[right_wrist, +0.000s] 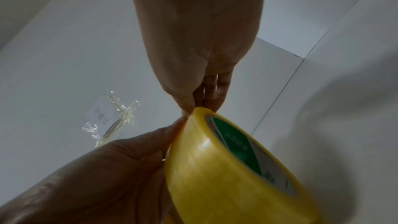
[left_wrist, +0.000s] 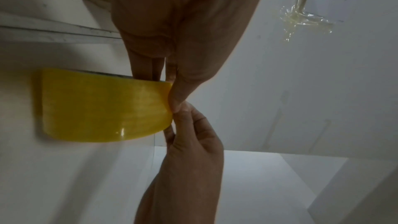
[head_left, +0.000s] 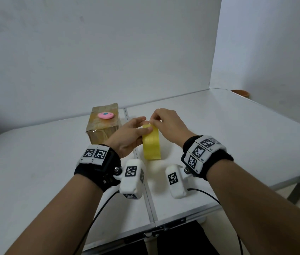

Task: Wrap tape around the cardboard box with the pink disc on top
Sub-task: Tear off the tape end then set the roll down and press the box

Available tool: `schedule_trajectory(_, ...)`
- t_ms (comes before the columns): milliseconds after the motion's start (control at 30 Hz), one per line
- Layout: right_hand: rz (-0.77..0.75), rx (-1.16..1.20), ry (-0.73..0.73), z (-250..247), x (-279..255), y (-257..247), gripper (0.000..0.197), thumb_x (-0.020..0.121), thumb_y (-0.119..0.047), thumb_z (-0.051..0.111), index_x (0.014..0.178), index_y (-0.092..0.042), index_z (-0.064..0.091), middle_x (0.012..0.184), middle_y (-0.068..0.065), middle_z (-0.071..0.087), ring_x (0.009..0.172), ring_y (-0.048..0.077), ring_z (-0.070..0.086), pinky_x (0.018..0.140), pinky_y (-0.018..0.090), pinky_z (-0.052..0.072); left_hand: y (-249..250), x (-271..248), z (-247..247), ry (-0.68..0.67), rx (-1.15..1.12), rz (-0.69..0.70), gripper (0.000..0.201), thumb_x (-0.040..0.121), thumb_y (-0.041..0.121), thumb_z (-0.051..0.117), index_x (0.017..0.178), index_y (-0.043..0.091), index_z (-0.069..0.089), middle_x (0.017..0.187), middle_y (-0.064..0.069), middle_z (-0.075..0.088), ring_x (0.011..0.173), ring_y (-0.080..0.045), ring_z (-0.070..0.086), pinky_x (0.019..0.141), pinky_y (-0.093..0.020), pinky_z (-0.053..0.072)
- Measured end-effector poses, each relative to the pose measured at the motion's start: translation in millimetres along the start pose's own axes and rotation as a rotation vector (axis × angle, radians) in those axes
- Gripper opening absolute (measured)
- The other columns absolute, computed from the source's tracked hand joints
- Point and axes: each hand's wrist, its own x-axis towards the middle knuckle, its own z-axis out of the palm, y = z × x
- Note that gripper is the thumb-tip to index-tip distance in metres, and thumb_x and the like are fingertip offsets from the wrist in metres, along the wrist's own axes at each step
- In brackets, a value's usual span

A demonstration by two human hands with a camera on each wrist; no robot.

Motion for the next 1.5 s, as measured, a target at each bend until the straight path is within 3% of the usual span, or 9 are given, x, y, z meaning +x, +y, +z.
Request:
schedule_trajectory(233,-0.031,-0.066,-0.018,-8,-3,-8,0.015,0.094,-0.022,0.053,0.093,-0.011,0.064,0.094,-0.005,0.056,0.097,0.024,0.060,0.086,0.042,0.050,2,0,1,-0.010,0.016,0.001,0.057,0.088,0.000,0.064,0.140,0.006,0.044,0.135,-0.011,0.059,0.100,-0.020,0.069,0.073,-0.024,0.059)
schedule_trajectory(500,-0.077,-0.073,0.012,-12,-7,-19,0.015,0.095,-0.021,0.050,0.094,-0.010,0.060,0.103,0.003,0.061,0.096,0.024,0.060,0.086,0.042,0.049,4,0,2,-0.038,0.020,-0.013,0.042,0.090,0.000,0.060,0.132,0.000,0.052,0.126,-0.020,0.063,0.095,-0.020,0.068,0.070,-0.023,0.059)
schedule_trajectory(733,0.038,0.049,-0.040,-11,-2,-9,0.018,0.095,-0.023,0.049,0.101,-0.012,0.062,0.109,0.006,0.065,0.099,0.024,0.061,0.084,0.034,0.048,5,1,-4,0.000,0.313,0.075,0.046,0.083,0.010,0.073,0.127,0.015,0.058,0.131,0.000,0.062,0.117,-0.014,0.060,0.097,-0.028,0.046)
schedule_trajectory(833,0.057,0.099,-0.056,-10,-4,-9,0.016,0.096,-0.025,0.048,0.101,-0.016,0.061,0.097,0.001,0.067,0.092,0.020,0.061,0.079,0.033,0.048,8,-1,-5,0.032,0.383,0.148,0.045,0.083,0.010,0.073,0.125,0.016,0.059,0.121,0.006,0.067,0.111,-0.005,0.060,0.090,-0.019,0.042)
schedule_trajectory(900,0.055,0.122,-0.053,-10,-7,-9,0.013,0.094,-0.019,0.049,0.101,-0.017,0.061,0.090,-0.002,0.064,0.090,0.019,0.060,0.080,0.035,0.049,10,-2,-6,0.030,0.351,0.170,0.045,0.083,0.007,0.072,0.125,0.014,0.058,0.117,-0.001,0.070,0.103,-0.008,0.065,0.087,-0.019,0.045)
schedule_trajectory(1033,0.042,0.184,-0.027,-10,-11,-7,0.014,0.091,-0.014,0.052,0.100,-0.019,0.061,0.088,0.011,0.066,0.091,0.024,0.062,0.081,0.039,0.051,11,0,-9,0.094,0.338,0.216,0.038,0.086,0.014,0.069,0.124,0.013,0.059,0.097,0.001,0.070,0.090,-0.008,0.063,0.083,-0.024,0.046)
schedule_trajectory(1266,0.059,0.269,0.018,-8,-11,1,0.013,0.089,-0.015,0.061,0.100,-0.018,0.067,0.072,-0.005,0.059,0.073,0.009,0.056,0.067,0.016,0.042,8,1,-10,0.138,0.322,0.251,0.029,0.086,0.016,0.069,0.114,0.008,0.065,0.087,-0.001,0.070,0.086,-0.009,0.063,0.081,-0.025,0.046)
schedule_trajectory(1400,0.105,0.283,0.014,-9,-9,1,0.021,0.088,-0.016,0.064,0.109,-0.013,0.066,0.074,-0.007,0.059,0.070,0.000,0.054,0.065,0.015,0.039,7,-1,-6,0.179,0.288,0.271,0.025,0.091,0.016,0.063,0.113,0.005,0.060,0.089,-0.003,0.074,0.089,-0.010,0.067,0.081,-0.027,0.048)
schedule_trajectory(1500,0.148,0.356,0.020,-11,-10,0,0.041,0.088,-0.017,0.066,0.125,-0.014,0.050,0.082,-0.003,0.065,0.077,-0.002,0.055,0.069,0.015,0.041,6,-1,-7,0.207,0.278,0.277,0.021,0.092,0.015,0.060,0.111,0.009,0.053,0.088,-0.006,0.074,0.084,-0.013,0.068,0.082,-0.030,0.050)
